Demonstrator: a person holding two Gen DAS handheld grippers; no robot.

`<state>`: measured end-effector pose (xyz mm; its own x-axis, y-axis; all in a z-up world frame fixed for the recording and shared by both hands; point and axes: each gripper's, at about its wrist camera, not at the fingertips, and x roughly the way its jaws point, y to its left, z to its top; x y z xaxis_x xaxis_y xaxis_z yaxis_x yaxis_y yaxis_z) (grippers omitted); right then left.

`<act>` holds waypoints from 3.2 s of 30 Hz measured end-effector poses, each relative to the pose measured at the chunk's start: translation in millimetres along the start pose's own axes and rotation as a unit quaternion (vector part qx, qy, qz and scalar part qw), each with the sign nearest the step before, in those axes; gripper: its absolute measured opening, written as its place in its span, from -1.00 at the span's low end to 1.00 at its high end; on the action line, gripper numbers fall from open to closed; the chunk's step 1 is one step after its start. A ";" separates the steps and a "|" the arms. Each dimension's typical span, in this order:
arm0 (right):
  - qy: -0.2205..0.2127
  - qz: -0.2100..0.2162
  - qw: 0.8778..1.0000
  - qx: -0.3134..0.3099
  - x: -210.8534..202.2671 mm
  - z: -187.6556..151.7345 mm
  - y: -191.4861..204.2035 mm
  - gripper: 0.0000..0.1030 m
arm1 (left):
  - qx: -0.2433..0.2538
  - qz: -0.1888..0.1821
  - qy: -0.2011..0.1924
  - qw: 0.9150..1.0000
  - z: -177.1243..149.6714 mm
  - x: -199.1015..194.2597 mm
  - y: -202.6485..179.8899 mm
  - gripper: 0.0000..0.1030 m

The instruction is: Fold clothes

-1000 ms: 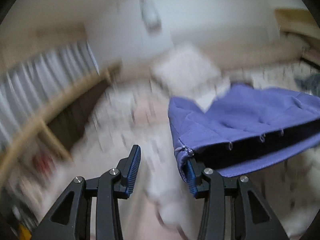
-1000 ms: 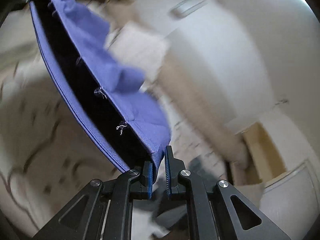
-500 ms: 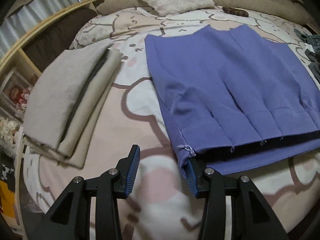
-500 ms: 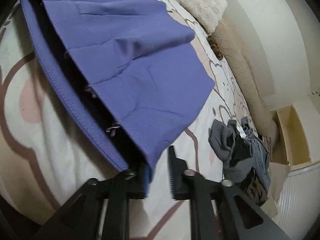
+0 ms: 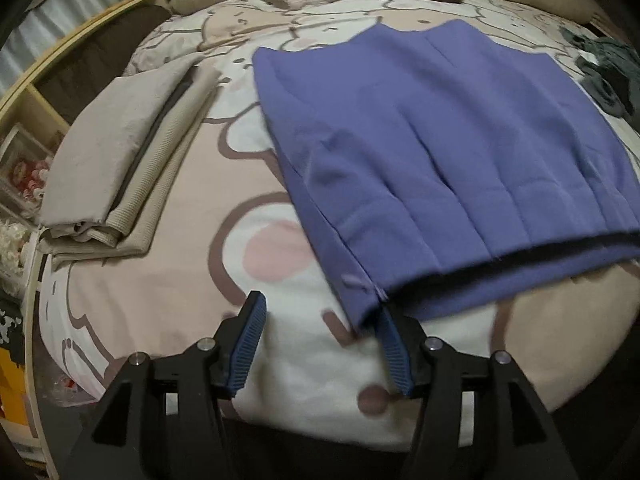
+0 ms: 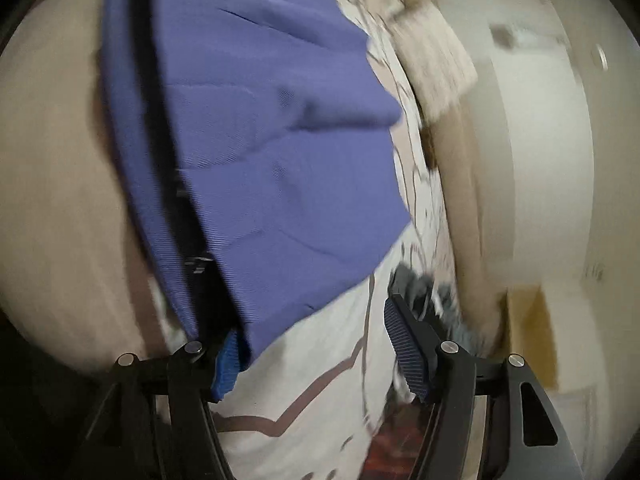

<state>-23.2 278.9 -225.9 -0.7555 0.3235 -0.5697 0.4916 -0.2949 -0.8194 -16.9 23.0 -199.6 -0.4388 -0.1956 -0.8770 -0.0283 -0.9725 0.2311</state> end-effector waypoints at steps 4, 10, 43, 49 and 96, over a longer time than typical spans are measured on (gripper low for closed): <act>-0.047 0.063 0.997 0.003 -27.5 -2.6 -7.6 0.33 | 0.009 -0.057 0.010 0.998 -11.0 -23.4 4.9 0.08; -0.088 0.226 0.955 0.169 -42.9 -9.6 -91.1 0.28 | 0.018 -0.101 -0.063 0.993 49.4 -72.9 28.2 0.08; -0.047 0.329 0.874 0.354 99.7 8.6 -180.7 -0.62 | 0.201 -0.164 -0.092 0.961 105.2 4.2 -58.1 0.09; -0.010 0.388 0.890 0.237 112.3 20.0 -107.9 -0.63 | 0.304 -0.155 -0.059 0.938 50.9 11.0 -77.8 0.08; -0.070 0.408 0.862 0.294 59.1 8.1 -185.2 -0.61 | 0.182 -0.155 -0.076 0.968 164.5 19.4 -12.5 0.09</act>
<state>-162.4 345.4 -107.3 -0.3274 -0.3065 -0.8938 0.6106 -0.7905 0.0474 -172.8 52.2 -150.2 -0.4846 0.1462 -0.8624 -0.4829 -0.8668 0.1244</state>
